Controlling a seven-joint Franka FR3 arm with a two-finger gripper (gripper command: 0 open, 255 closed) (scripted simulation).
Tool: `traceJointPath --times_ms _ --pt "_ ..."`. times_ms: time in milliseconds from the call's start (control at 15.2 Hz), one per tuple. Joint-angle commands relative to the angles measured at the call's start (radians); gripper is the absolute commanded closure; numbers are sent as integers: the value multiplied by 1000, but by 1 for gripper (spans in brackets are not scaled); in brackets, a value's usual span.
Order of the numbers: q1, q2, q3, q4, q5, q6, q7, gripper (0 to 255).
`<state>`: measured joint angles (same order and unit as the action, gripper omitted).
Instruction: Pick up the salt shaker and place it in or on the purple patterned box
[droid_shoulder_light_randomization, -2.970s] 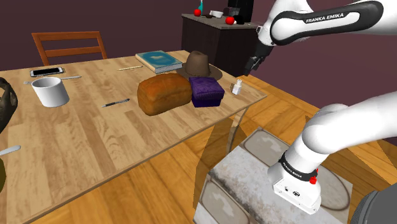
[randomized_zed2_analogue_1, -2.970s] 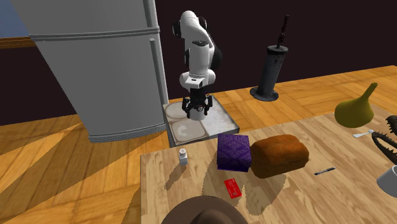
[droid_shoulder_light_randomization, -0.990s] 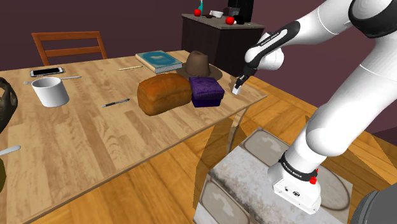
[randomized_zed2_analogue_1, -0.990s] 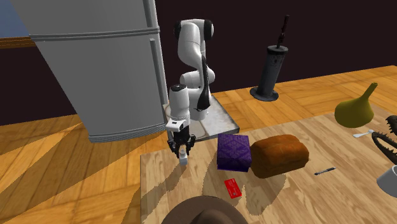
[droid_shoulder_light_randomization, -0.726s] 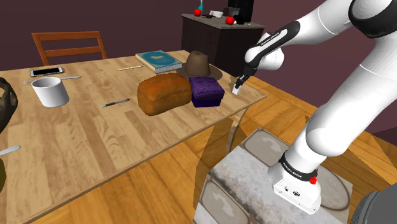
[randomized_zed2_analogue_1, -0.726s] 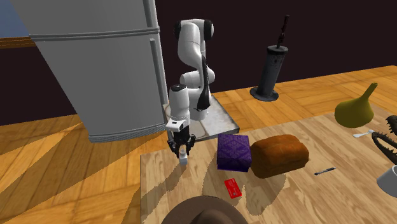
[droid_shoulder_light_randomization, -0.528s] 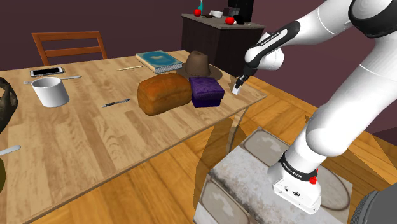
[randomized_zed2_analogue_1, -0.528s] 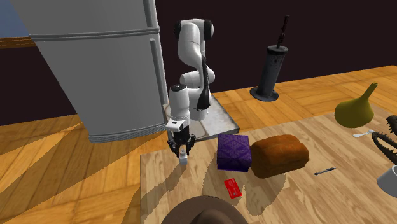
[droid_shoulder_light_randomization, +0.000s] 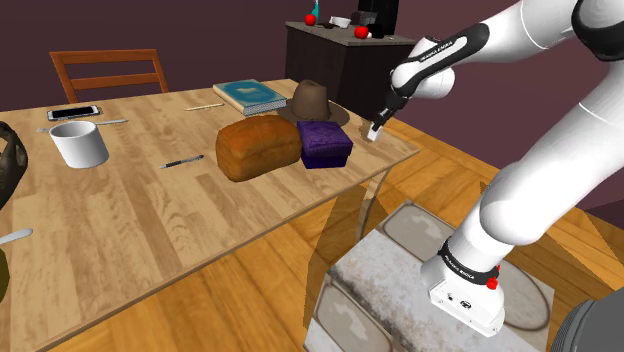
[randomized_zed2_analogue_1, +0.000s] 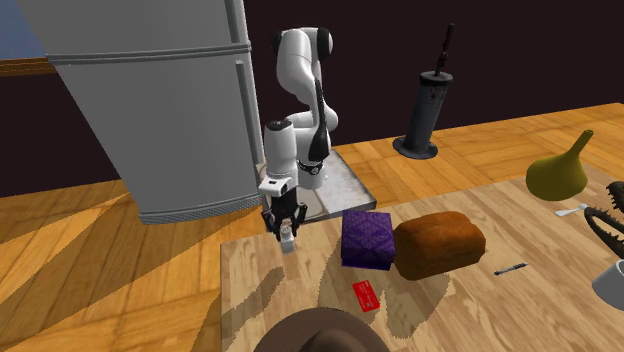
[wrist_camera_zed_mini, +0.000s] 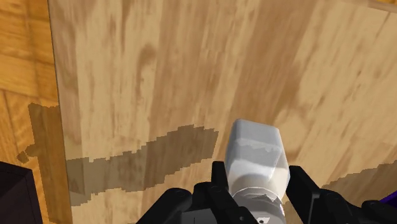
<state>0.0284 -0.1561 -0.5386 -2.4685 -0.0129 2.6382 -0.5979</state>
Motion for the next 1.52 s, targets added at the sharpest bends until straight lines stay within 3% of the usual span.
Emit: traceJointPath --times_ms 0,1452 --pt "-5 -19 7 11 -18 -28 17 255" --pt "-33 -167 68 190 -99 -345 91 255"
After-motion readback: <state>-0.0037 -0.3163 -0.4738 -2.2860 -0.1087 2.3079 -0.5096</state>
